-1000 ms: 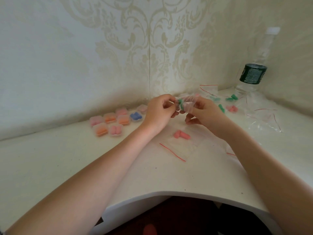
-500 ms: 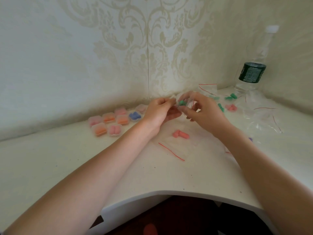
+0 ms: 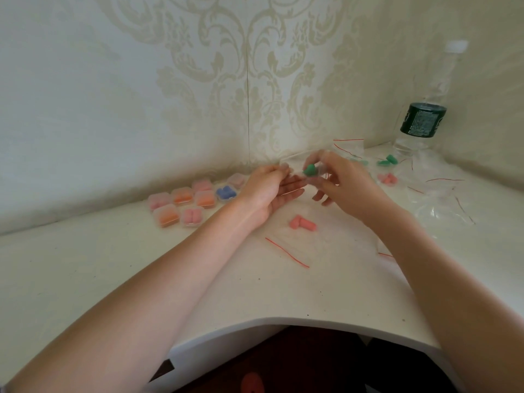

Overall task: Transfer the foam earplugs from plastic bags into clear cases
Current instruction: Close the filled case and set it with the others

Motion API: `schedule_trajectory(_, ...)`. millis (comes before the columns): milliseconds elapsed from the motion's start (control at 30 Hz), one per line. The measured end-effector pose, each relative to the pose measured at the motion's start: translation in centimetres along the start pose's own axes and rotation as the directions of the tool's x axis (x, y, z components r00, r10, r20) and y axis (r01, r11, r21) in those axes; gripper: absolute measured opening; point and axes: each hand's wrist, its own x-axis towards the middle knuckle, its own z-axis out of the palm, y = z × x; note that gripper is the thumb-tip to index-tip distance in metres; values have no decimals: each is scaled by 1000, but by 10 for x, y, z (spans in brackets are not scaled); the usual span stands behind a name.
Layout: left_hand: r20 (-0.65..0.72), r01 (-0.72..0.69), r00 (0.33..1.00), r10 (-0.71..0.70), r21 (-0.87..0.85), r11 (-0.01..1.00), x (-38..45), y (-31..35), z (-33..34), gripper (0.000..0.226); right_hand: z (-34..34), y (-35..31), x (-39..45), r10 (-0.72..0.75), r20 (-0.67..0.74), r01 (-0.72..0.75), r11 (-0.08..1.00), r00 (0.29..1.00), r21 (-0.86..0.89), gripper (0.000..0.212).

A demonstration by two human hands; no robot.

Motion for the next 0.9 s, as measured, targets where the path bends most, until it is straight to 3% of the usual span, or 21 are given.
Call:
schedule_trajectory(100,-6,-17,1000,17,-12,1000,1,3,1,25,0,-2,1,19,-17,-19,1000,1000,-9,3)
schedule_trajectory(333,-58,-53,997,52,-27,998,1,5,-1,23,3,-12,2,46,-44,-50,996,998,-74,9)
schedule_trajectory(500,-75,-85,993,87,27,996,1,5,-1,13,3,-17,3,158,-129,-119,957,979,265,15)
schedule_trajectory(633,-145,-129,980,135,50,990,4,9,-11,15,-4,-12,7,329,-187,-149,771,926,620,7)
schedule_trajectory(700,-143,-155,974,174,138,978,3,13,-15,10,-6,-11,7,349,-201,-129,727,915,674,8)
schedule_trajectory(767,-126,-182,963,237,339,923,1,16,-16,6,-4,-7,7,340,-217,-134,763,915,632,5)
schedule_trajectory(900,-109,-227,888,447,741,632,1,20,-23,14,-6,0,7,357,-244,-178,820,902,544,11)
